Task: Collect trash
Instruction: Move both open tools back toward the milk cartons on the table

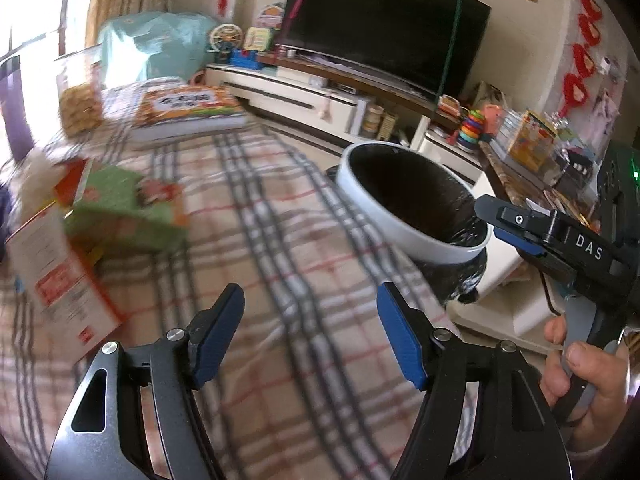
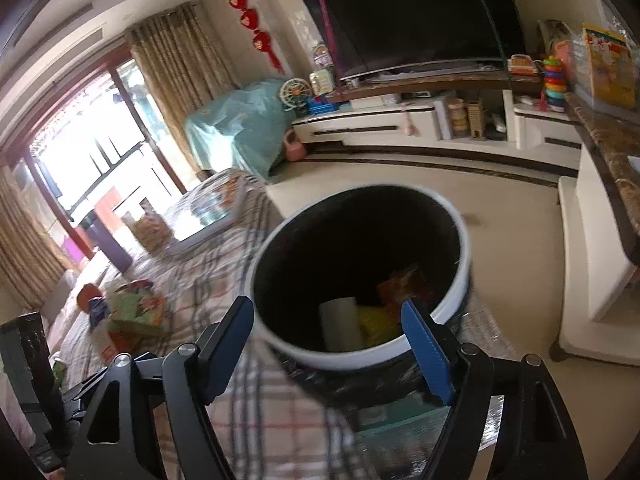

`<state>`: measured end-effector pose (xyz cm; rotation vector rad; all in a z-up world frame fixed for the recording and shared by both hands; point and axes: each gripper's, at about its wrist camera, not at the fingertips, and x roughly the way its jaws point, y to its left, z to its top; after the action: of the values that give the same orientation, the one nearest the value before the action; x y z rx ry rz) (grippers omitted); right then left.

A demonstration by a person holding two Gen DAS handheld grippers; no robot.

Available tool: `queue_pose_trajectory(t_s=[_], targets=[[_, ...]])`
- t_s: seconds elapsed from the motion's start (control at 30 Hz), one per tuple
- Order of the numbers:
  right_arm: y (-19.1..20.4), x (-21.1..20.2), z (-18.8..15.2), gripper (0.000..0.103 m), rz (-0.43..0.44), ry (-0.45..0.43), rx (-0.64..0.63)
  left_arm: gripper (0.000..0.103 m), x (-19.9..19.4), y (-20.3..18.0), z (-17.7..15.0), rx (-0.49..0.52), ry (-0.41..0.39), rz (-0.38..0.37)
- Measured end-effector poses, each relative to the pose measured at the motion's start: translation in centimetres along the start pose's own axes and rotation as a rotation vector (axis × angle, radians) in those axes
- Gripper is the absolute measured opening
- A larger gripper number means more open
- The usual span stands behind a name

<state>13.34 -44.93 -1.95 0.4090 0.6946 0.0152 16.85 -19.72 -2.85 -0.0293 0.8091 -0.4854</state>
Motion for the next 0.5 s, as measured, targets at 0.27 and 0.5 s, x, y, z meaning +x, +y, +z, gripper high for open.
queue_pose_trajectory(t_s=[0.27, 0.5], targets=[[2.8, 0.9, -2.1, 0.078, 0.057, 0.043, -0.019, 0.07, -2.2, 3.9, -2.1, -0.066, -0.007, 0.052], [5.8, 1.5, -4.2, 0.078, 0.1, 0.079, -0.052, 0.071, -4.1, 7.8, -4.4, -0.124, -0.008, 0.109]])
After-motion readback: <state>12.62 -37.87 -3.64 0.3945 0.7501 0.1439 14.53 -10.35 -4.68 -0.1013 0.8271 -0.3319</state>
